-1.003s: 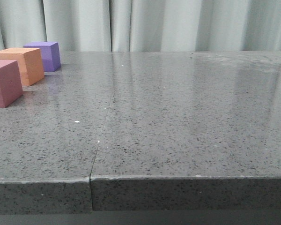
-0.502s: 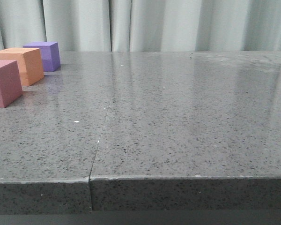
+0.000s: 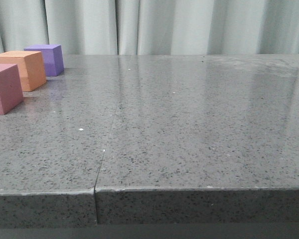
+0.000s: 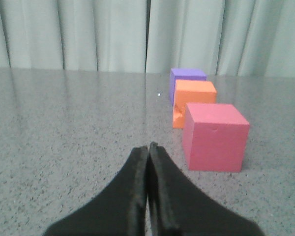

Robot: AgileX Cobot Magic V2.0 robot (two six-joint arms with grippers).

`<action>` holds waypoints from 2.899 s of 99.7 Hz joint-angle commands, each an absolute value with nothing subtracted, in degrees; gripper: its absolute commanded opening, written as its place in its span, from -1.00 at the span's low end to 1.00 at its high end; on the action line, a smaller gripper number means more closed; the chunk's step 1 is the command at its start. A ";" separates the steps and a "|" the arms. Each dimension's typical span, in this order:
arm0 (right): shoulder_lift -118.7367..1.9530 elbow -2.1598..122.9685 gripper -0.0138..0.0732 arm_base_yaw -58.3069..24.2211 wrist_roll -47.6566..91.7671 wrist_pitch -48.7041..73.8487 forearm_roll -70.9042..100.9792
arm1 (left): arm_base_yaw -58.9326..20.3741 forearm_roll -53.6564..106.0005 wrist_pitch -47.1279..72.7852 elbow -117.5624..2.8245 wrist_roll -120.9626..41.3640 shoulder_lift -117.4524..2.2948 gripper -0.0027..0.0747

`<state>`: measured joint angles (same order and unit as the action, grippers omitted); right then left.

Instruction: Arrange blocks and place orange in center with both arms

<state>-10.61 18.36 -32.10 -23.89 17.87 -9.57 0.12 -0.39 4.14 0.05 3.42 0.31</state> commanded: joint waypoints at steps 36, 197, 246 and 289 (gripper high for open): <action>-11.00 19.90 -0.84 -31.97 -23.37 12.97 -10.58 | 0.18 0.00 -2.09 2.36 3.35 1.94 -0.98; -10.21 3.47 -0.84 -3.94 -2.77 -6.72 1.33 | 0.18 0.00 -2.09 2.36 3.35 1.94 -0.98; -1.05 -0.61 -0.84 -1.38 -5.30 -3.68 -0.76 | 0.18 0.00 -2.09 2.36 3.35 1.94 -0.98; 1.85 -0.65 -0.84 -1.10 -5.30 1.19 -0.82 | 0.18 0.00 -2.09 2.36 3.35 1.94 -0.98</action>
